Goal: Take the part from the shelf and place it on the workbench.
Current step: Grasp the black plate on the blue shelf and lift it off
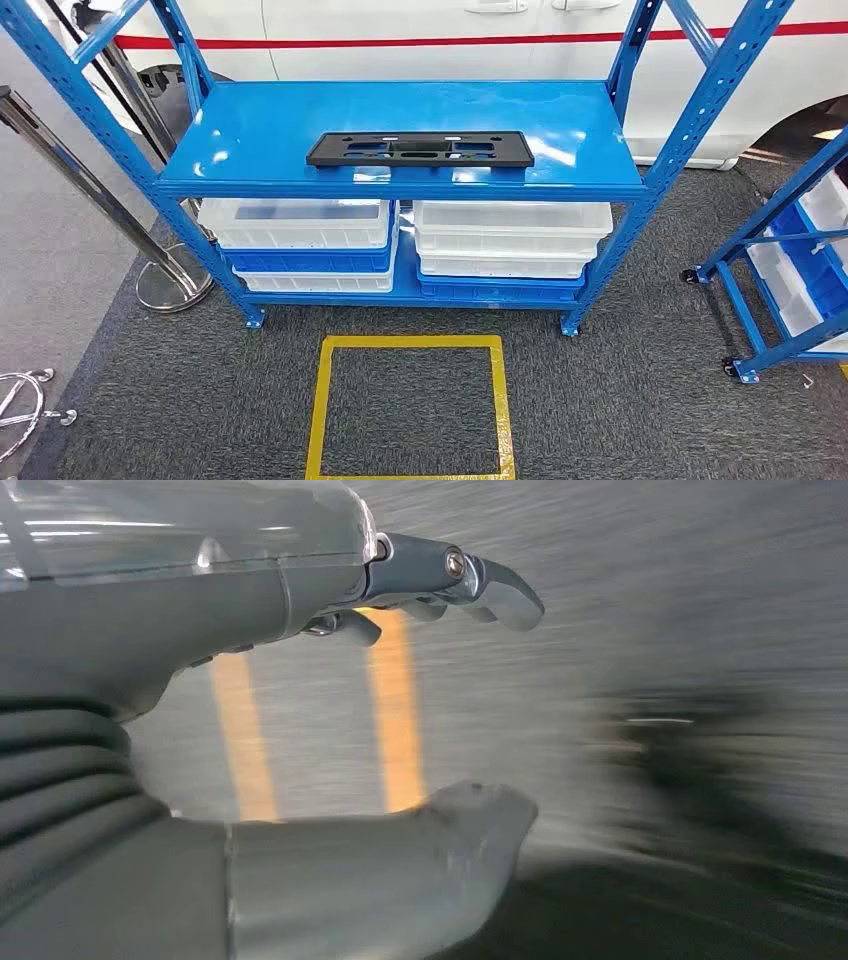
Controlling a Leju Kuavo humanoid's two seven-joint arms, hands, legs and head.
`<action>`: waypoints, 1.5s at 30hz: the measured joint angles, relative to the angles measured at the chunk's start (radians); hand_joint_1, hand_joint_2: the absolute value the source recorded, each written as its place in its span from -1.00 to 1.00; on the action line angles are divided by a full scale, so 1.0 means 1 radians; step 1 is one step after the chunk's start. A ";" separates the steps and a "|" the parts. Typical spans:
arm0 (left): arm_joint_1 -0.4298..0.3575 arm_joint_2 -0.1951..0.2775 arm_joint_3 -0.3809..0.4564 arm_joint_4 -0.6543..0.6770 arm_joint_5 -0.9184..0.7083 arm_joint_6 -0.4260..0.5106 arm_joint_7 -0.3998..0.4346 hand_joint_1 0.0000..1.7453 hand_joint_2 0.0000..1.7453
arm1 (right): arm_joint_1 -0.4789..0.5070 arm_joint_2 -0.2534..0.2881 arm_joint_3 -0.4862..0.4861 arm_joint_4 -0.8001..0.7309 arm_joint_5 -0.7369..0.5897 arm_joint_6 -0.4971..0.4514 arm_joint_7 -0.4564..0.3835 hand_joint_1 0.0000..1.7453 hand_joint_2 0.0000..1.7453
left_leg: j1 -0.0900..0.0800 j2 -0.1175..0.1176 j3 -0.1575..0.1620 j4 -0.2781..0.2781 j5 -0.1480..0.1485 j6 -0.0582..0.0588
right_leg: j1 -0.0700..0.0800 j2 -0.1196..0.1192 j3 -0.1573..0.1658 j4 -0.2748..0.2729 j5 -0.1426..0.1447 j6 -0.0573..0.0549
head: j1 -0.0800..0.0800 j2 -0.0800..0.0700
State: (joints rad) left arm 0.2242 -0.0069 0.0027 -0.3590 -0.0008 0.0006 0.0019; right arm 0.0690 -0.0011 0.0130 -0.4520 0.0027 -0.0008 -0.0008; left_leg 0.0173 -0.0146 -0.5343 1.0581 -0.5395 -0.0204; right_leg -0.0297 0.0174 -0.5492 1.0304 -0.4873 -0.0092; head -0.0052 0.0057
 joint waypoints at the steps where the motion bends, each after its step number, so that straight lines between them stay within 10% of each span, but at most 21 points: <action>1: 0.013 0.000 0.000 0.018 0.000 0.000 0.000 -1.00 1.00 | -0.012 0.000 0.000 -0.018 0.000 0.000 0.000 -1.00 1.00 | 0.000 0.000 -0.018 0.037 -0.022 -0.001 | 0.001 0.001 -0.001 0.000 0.000 -0.001 | 0.000 0.000; 5: 0.082 0.004 0.000 0.108 0.000 0.001 0.001 -1.00 1.00 | -0.071 -0.001 0.000 -0.107 0.000 -0.001 0.000 -1.00 1.00 | 0.000 0.002 -0.118 0.238 -0.102 -0.003 | 0.008 0.007 -0.005 0.001 -0.001 -0.004 | 0.000 0.000; 10: 0.037 0.005 0.000 0.096 0.000 0.001 -0.002 -1.00 1.00 | -0.031 0.002 0.000 -0.091 0.000 0.000 0.001 -1.00 1.00 | -0.014 0.005 -0.005 -0.011 0.041 0.028 | 0.015 0.002 -0.001 0.001 -0.005 -0.001 | 0.000 0.000; 15: -0.106 0.004 0.000 -0.053 0.000 0.001 -0.005 -1.00 1.00 | 0.104 0.005 0.000 0.060 0.000 0.000 0.003 -1.00 1.00 | -0.017 0.006 0.015 -0.064 0.058 0.049 | 0.014 -0.007 0.002 0.008 -0.015 0.022 | 0.000 0.000; 19: -0.205 0.003 0.001 -0.182 0.000 0.001 -0.007 -1.00 1.00 | 0.204 0.003 0.000 0.190 0.000 0.000 0.005 -1.00 1.00 | -0.014 0.000 0.017 -0.073 0.066 0.061 | 0.016 -0.010 -0.098 0.210 -0.125 0.031 | 0.001 0.000; 21: -0.236 0.003 0.001 -0.219 -0.001 0.001 -0.007 -1.00 1.00 | 0.236 0.002 0.000 0.230 0.000 0.000 0.006 -1.00 1.00 | -0.016 0.003 0.015 -0.070 0.063 0.063 | 0.016 -0.010 -0.124 0.259 -0.127 0.033 | 0.001 0.000; 26: -0.296 0.001 0.044 -0.301 -0.049 0.001 -0.017 -1.00 1.00 | 0.267 0.002 -0.062 0.334 0.055 -0.001 -0.001 -1.00 1.00 | -0.021 0.006 0.017 -0.055 0.049 0.051 | 0.021 -0.020 -0.003 0.009 -0.004 0.016 | 0.001 0.000; 31: -0.324 -0.001 0.117 -0.319 -0.128 0.000 -0.034 -1.00 1.00 | 0.264 0.013 -0.148 0.376 0.147 -0.002 -0.013 -1.00 1.00 | -0.019 0.009 0.006 -0.017 0.014 0.023 | 0.017 -0.014 0.002 -0.011 0.005 -0.010 | 0.000 0.000; 34: -0.324 -0.004 0.163 -0.318 -0.179 0.000 -0.043 -1.00 1.00 | 0.250 0.023 -0.208 0.383 0.206 -0.003 -0.022 -1.00 1.00 | -0.011 0.009 -0.073 0.155 -0.079 0.007 | 0.015 -0.016 0.000 -0.013 0.006 -0.017 | 0.000 0.000; 36: -0.319 -0.007 0.196 -0.313 -0.212 0.000 -0.048 -1.00 1.00 | 0.235 0.031 -0.247 0.385 0.244 -0.004 -0.027 -1.00 1.00 | -0.006 0.009 -0.107 0.225 -0.091 0.001 | 0.015 -0.016 -0.001 -0.011 0.005 -0.016 | 0.000 0.000; 40: -0.316 -0.012 0.265 -0.295 -0.281 -0.001 -0.062 -1.00 1.00 | 0.199 0.049 -0.327 0.386 0.326 -0.014 -0.040 -1.00 1.00 | -0.001 0.009 -0.013 0.011 0.030 0.005 | 0.015 -0.015 0.003 -0.006 0.000 -0.007 | 0.000 0.000; 45: -0.311 -0.023 0.347 -0.262 -0.362 -0.006 -0.086 -1.00 1.00 | 0.154 0.062 -0.422 0.384 0.420 -0.022 -0.057 -1.00 1.00 | -0.008 0.009 0.009 -0.052 0.051 0.035 | 0.016 -0.013 0.002 -0.003 -0.003 0.023 | 0.001 0.000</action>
State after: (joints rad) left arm -0.0866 -0.0296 0.3492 -0.6208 -0.3626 -0.0051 -0.0839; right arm 0.2227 0.0607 -0.4093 -0.0680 0.4224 -0.0223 -0.0580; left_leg 0.0092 -0.0060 -0.5255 1.0057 -0.4889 0.0151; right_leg -0.0137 0.0039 -0.5470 1.0275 -0.4907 0.0137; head -0.0045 0.0057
